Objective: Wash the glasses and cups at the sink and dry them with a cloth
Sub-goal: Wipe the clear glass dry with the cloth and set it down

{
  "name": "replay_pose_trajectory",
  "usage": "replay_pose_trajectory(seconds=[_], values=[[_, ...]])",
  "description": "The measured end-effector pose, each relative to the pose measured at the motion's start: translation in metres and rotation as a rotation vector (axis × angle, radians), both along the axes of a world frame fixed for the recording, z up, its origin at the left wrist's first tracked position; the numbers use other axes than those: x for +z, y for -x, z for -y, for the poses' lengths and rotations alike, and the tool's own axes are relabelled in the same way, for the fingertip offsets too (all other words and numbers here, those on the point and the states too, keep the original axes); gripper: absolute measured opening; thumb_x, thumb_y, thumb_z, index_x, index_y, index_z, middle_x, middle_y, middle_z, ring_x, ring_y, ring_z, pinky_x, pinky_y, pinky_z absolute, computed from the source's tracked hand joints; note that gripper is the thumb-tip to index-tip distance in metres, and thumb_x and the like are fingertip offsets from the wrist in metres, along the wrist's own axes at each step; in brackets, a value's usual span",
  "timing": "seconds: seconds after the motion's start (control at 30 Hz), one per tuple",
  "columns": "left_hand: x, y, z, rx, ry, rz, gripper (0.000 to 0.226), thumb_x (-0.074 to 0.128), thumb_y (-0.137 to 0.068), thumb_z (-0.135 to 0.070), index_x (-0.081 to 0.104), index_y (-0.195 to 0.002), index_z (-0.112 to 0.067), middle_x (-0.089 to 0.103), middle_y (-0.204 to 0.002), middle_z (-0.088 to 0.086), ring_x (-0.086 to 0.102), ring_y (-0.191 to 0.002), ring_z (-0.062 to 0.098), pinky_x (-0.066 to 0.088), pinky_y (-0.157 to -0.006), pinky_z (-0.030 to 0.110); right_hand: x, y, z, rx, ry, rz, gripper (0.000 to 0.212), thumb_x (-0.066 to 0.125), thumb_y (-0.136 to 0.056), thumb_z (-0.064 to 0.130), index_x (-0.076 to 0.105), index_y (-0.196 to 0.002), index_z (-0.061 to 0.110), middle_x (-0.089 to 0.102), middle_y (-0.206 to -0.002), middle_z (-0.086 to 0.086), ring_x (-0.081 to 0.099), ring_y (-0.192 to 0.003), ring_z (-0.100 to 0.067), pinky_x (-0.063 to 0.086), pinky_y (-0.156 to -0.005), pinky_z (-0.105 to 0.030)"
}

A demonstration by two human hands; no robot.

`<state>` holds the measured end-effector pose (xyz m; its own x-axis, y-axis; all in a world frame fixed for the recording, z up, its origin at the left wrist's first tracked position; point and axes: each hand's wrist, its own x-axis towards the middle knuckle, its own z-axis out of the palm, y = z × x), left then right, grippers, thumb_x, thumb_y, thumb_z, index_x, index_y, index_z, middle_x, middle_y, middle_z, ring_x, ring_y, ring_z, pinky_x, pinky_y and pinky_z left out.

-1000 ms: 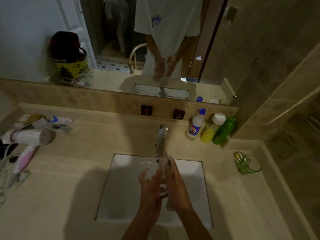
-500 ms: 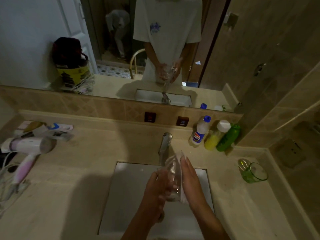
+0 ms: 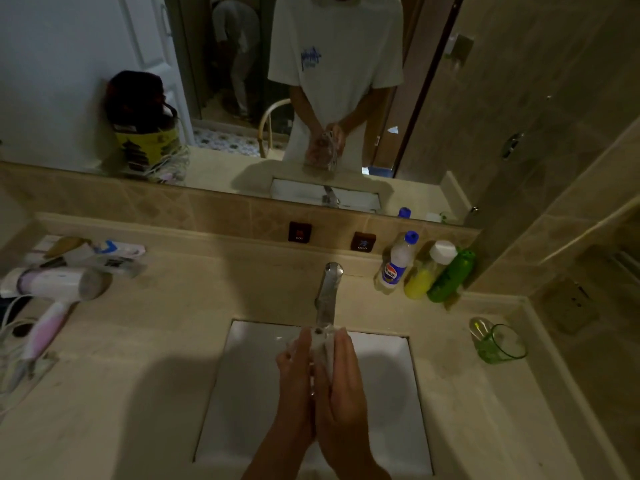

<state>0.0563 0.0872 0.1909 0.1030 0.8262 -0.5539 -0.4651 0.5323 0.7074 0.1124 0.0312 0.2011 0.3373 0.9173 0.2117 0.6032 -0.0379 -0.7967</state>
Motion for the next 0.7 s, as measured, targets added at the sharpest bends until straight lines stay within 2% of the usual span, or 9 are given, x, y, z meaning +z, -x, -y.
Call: replay_pose_trajectory(seconds=[0.13,0.2,0.3,0.37,0.43,0.5,0.57,0.63,0.7], values=[[0.007,0.001,0.006,-0.081,-0.037,0.026,0.075,0.078,-0.072,-0.062,0.061,-0.115,-0.003,0.07,-0.091,0.024,0.071,-0.07,0.031,0.058,-0.057,0.035,0.023,-0.014,-0.021,-0.031,0.286,-0.386,0.035,0.036,-0.097,0.061,0.027,-0.129,0.068,0.065,-0.12,0.015,0.067,-0.099,0.001,0.057,-0.084,-0.026],[0.012,0.002,0.009,-0.136,-0.035,0.148,0.077,0.081,-0.07,-0.057,0.06,-0.119,-0.002,0.063,-0.083,0.018,0.064,-0.055,0.019,0.052,-0.045,0.025,0.042,-0.029,-0.035,-0.023,0.307,-0.514,0.034,0.035,-0.097,0.057,0.042,-0.13,0.054,0.067,-0.109,0.015,0.066,-0.09,0.002,0.052,-0.072,-0.017],[0.015,0.003,0.014,-0.183,-0.011,0.334,0.067,0.065,-0.088,-0.05,0.062,-0.125,0.005,0.072,-0.088,0.017,0.07,-0.064,0.018,0.057,-0.054,0.024,0.06,-0.043,-0.047,0.021,0.313,-0.682,0.036,0.042,-0.099,0.048,0.056,-0.128,0.032,0.065,-0.117,0.01,0.064,-0.093,0.006,0.047,-0.062,-0.005],[0.018,0.004,0.018,-0.187,-0.006,0.419,0.053,0.051,-0.097,-0.043,0.068,-0.115,0.004,0.072,-0.073,0.014,0.069,-0.053,0.018,0.054,-0.046,0.023,0.06,-0.041,-0.048,0.03,0.313,-0.666,0.028,0.044,-0.096,0.056,0.054,-0.12,0.045,0.061,-0.115,0.018,0.064,-0.097,0.01,0.049,-0.076,-0.007],[0.021,0.002,0.022,-0.143,-0.019,0.412,0.042,0.054,-0.093,-0.042,0.071,-0.092,-0.004,0.063,-0.056,0.008,0.057,-0.036,0.012,0.043,-0.033,0.018,0.052,-0.034,-0.044,0.053,0.336,-0.541,0.046,0.04,-0.086,0.074,0.046,-0.128,0.055,0.057,-0.125,0.024,0.059,-0.118,-0.001,0.047,-0.101,-0.025],[0.019,0.003,0.022,-0.087,-0.023,0.296,0.038,0.061,-0.085,-0.046,0.067,-0.085,-0.008,0.053,-0.048,0.003,0.046,-0.031,0.007,0.035,-0.03,0.017,0.042,-0.021,-0.033,0.066,0.327,-0.469,0.042,0.037,-0.09,0.07,0.035,-0.131,0.06,0.058,-0.123,0.027,0.064,-0.106,0.0,0.052,-0.091,-0.02],[0.006,0.006,0.019,-0.046,-0.001,0.202,0.05,0.065,-0.078,-0.056,0.069,-0.086,-0.006,0.058,-0.051,0.005,0.055,-0.039,0.011,0.044,-0.039,0.021,0.039,-0.006,-0.014,0.092,0.277,-0.392,0.041,0.035,-0.094,0.062,0.032,-0.133,0.051,0.054,-0.123,0.03,0.063,-0.106,0.002,0.049,-0.086,-0.008],[0.002,0.01,0.015,-0.045,-0.001,0.142,0.065,0.066,-0.075,-0.063,0.075,-0.098,-0.004,0.075,-0.08,0.017,0.075,-0.072,0.028,0.059,-0.066,0.037,0.027,0.004,0.004,0.193,0.25,-0.213,0.061,0.026,-0.089,0.073,0.015,-0.142,0.045,0.03,-0.146,0.029,0.035,-0.136,0.009,0.032,-0.112,-0.014],[0.003,0.013,0.014,-0.039,-0.006,0.094,0.068,0.065,-0.079,-0.062,0.074,-0.109,-0.002,0.074,-0.106,0.026,0.072,-0.101,0.04,0.058,-0.091,0.05,0.015,0.011,0.014,0.226,0.236,-0.12,0.065,0.017,-0.088,0.077,0.005,-0.142,0.045,0.017,-0.152,0.026,0.016,-0.142,0.013,0.019,-0.119,-0.019]])
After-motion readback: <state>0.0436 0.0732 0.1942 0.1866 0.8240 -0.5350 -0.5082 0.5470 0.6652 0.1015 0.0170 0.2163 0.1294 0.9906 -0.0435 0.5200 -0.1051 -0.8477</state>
